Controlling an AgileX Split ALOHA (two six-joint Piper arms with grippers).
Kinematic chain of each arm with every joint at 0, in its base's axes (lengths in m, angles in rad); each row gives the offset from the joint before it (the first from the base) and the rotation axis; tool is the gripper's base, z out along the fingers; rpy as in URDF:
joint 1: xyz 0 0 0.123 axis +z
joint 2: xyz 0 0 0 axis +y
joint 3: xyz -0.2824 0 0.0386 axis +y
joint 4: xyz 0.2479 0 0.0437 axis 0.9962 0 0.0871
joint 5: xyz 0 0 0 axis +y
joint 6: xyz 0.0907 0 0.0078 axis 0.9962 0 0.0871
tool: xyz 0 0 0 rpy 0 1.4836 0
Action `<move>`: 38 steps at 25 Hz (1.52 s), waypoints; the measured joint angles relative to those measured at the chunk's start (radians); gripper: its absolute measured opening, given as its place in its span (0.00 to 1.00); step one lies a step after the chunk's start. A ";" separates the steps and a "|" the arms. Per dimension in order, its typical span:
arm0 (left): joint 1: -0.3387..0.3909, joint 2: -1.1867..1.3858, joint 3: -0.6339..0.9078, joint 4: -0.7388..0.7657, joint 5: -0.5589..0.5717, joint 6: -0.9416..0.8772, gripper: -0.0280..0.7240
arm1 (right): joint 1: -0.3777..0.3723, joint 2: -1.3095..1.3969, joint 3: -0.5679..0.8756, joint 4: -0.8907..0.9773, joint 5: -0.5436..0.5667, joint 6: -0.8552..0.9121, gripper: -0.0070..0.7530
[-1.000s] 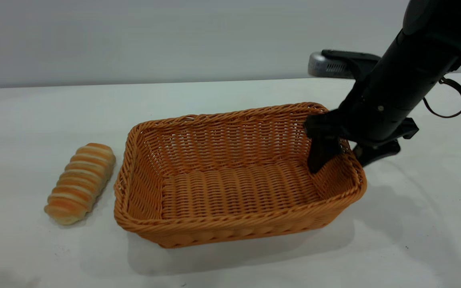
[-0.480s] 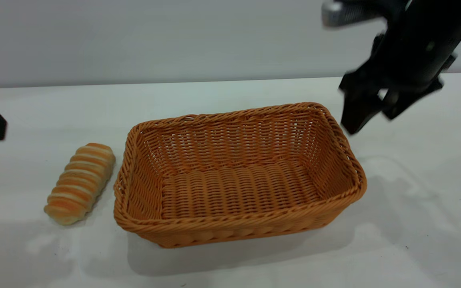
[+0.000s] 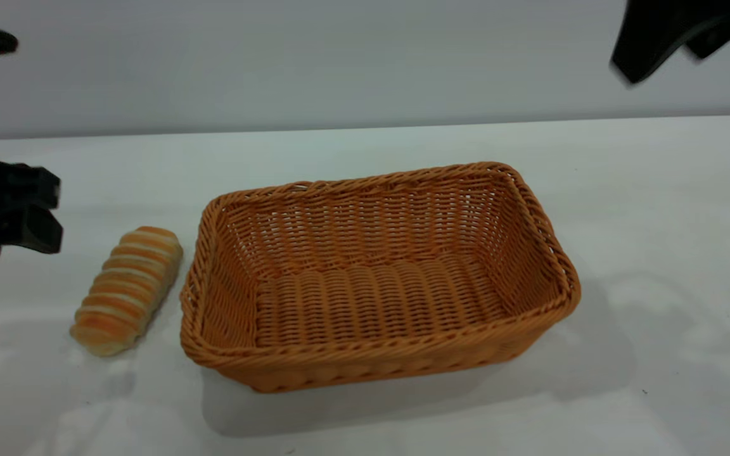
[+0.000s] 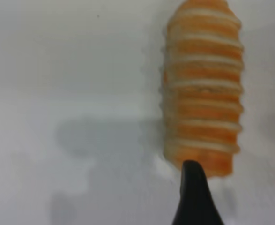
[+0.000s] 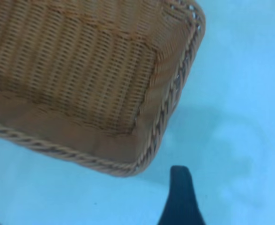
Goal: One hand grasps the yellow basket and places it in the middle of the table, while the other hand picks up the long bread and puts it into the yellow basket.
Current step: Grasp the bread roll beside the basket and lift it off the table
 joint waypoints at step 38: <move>-0.009 0.472 -0.259 0.037 -0.108 -0.016 0.12 | 0.000 -0.436 0.001 0.041 0.267 -0.001 0.76</move>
